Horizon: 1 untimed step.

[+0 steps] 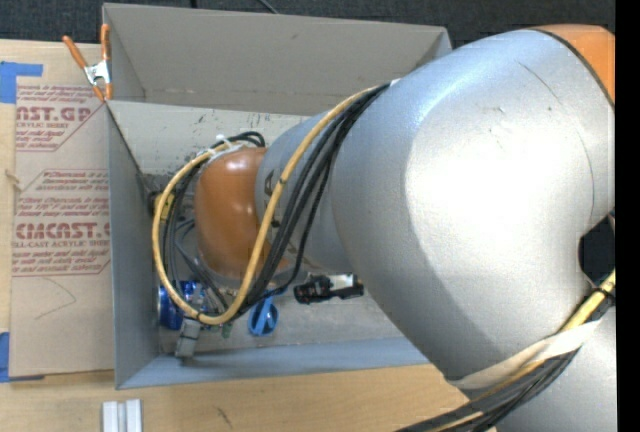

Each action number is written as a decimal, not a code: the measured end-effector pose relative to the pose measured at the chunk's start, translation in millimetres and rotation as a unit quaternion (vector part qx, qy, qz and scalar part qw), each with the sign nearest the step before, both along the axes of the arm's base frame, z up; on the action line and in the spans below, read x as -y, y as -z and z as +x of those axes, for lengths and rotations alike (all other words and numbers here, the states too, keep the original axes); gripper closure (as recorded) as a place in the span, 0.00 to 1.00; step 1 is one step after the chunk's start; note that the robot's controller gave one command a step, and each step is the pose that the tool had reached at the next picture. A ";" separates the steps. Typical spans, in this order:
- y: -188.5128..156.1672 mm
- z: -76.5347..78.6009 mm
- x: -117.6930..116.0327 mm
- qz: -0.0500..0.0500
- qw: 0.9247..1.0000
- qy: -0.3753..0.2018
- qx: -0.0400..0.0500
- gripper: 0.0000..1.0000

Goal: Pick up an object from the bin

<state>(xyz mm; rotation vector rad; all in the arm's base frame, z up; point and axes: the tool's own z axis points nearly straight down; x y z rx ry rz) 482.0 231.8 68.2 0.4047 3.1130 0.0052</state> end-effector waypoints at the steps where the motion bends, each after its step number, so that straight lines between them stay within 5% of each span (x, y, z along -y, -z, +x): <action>1: 0.6 -1.2 -0.1 0.000 1.000 0.000 -0.002 1.00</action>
Offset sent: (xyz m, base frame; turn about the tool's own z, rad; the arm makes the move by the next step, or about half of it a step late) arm 0.0000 0.0000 0.0000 0.0000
